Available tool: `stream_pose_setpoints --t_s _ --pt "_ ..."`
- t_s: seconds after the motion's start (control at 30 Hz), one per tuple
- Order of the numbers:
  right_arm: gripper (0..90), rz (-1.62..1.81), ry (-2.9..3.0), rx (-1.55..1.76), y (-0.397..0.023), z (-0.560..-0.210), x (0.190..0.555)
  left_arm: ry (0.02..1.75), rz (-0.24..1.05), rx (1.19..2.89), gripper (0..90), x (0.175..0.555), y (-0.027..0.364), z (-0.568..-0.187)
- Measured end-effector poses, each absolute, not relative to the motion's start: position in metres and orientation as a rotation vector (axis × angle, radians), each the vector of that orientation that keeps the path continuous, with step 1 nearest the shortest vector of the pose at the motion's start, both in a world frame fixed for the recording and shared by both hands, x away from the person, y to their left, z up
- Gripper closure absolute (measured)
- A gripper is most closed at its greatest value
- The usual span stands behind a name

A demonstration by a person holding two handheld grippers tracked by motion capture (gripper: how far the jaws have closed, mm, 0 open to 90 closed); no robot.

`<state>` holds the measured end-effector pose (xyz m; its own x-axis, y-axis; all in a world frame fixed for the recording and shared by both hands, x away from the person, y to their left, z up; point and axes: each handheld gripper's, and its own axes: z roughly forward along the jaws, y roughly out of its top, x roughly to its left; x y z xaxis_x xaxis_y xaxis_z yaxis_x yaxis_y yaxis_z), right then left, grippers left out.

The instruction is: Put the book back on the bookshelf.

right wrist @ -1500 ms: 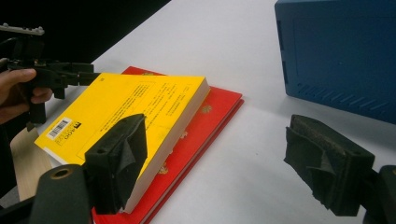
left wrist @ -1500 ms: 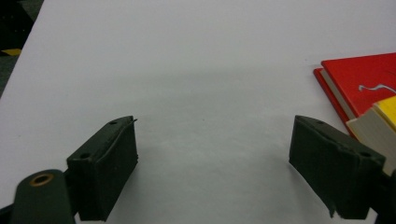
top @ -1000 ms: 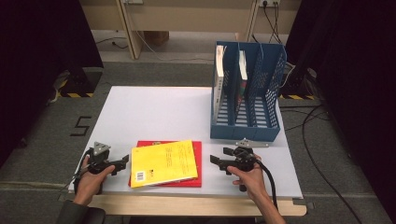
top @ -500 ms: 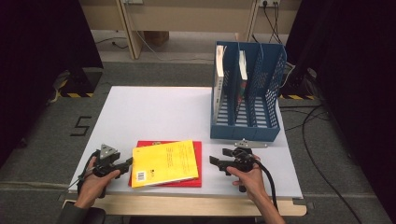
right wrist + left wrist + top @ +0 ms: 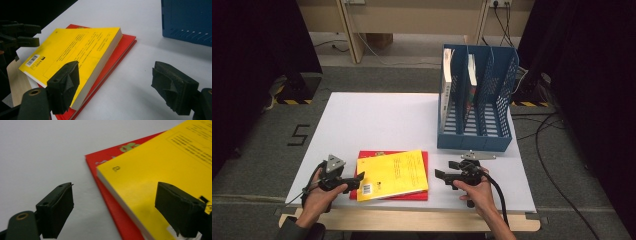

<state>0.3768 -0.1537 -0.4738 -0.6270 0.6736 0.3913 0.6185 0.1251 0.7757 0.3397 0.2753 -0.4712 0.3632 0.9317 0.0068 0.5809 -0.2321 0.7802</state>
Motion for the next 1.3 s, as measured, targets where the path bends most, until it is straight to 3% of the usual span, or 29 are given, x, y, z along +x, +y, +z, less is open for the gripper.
stream_pose_setpoints --t_s 0.3,0.4,0.53,0.67,0.93,1.3 --pt "23.2 1.539 2.317 1.343 -0.154 -0.475 0.377 1.377 0.707 1.990 14.8 0.344 0.287 -0.479" --pt "23.2 1.536 2.319 1.343 -0.153 -0.476 0.378 1.373 0.655 2.006 14.8 0.344 0.284 -0.483" --pt "23.3 1.533 2.330 1.346 -0.152 -0.478 0.378 1.348 0.655 2.010 29.0 0.342 0.277 -0.482" --pt "23.3 1.525 2.353 1.346 -0.147 -0.481 0.376 1.329 0.622 2.008 35.1 0.341 0.270 -0.482" --pt "23.3 1.505 2.427 1.323 -0.133 -0.489 0.372 1.298 0.612 2.031 27.8 0.339 0.262 -0.483" --pt "21.9 1.480 2.474 1.310 -0.113 -0.499 0.369 1.274 0.579 2.047 29.5 0.337 0.257 -0.483"
